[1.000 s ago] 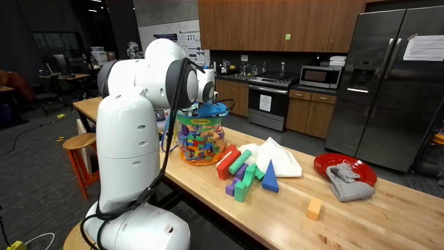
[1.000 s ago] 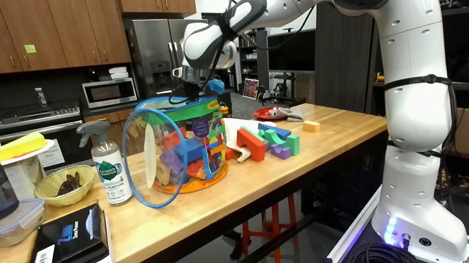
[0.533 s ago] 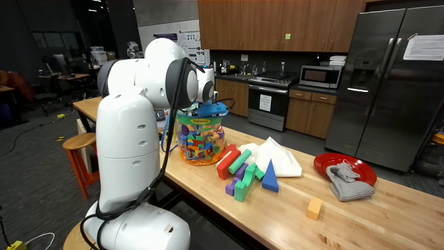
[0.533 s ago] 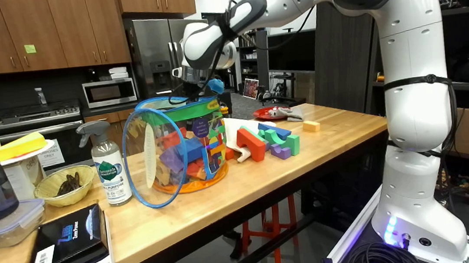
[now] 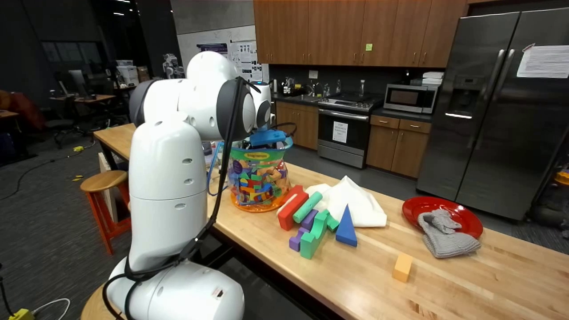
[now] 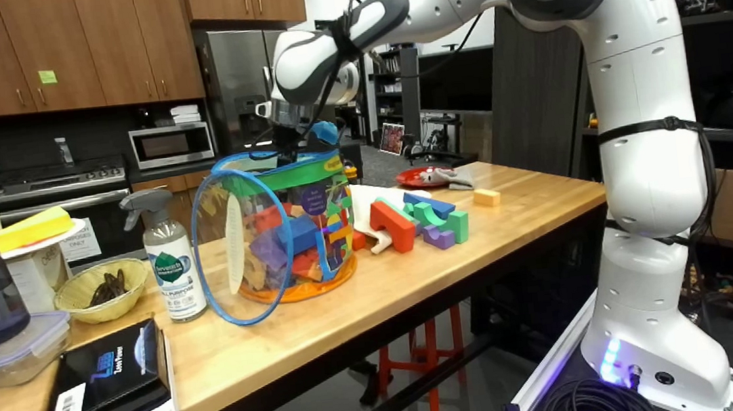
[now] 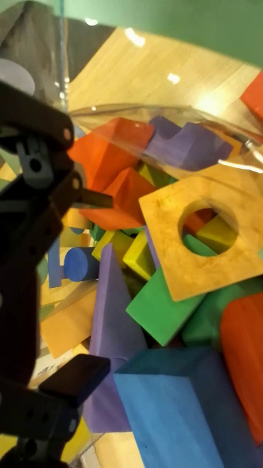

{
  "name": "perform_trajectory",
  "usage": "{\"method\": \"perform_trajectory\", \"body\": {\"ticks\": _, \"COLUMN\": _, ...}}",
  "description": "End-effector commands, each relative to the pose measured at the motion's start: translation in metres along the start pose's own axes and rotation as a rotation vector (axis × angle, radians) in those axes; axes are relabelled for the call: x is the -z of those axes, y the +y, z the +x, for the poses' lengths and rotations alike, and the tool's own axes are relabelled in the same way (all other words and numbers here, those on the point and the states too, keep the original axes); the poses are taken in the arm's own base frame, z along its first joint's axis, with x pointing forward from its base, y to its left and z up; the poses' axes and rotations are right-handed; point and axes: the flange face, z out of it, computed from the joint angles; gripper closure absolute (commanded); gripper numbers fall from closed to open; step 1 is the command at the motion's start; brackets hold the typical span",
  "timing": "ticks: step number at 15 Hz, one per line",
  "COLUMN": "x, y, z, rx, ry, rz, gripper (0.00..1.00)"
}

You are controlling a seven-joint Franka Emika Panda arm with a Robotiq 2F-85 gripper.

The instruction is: Remove a triangular green block from the clear bag and put it on the table

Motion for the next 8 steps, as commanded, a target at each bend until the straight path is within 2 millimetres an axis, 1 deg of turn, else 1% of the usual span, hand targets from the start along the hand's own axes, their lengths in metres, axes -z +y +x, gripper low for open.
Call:
{"method": "perform_trajectory", "body": {"ticks": 1, "x": 0.001, "y": -0.006, "z": 0.025, "rx": 0.039, "ry": -0.004, "rz": 0.013, "gripper": 0.00}}
{"method": "perform_trajectory", "body": {"ticks": 5, "x": -0.011, "y": -0.026, "z": 0.047, "rx": 0.087, "ry": -0.009, "rz": 0.045, "gripper": 0.00}}
{"method": "perform_trajectory", "body": {"ticks": 8, "x": -0.021, "y": -0.037, "z": 0.059, "rx": 0.108, "ry": -0.006, "rz": 0.066, "gripper": 0.00}}
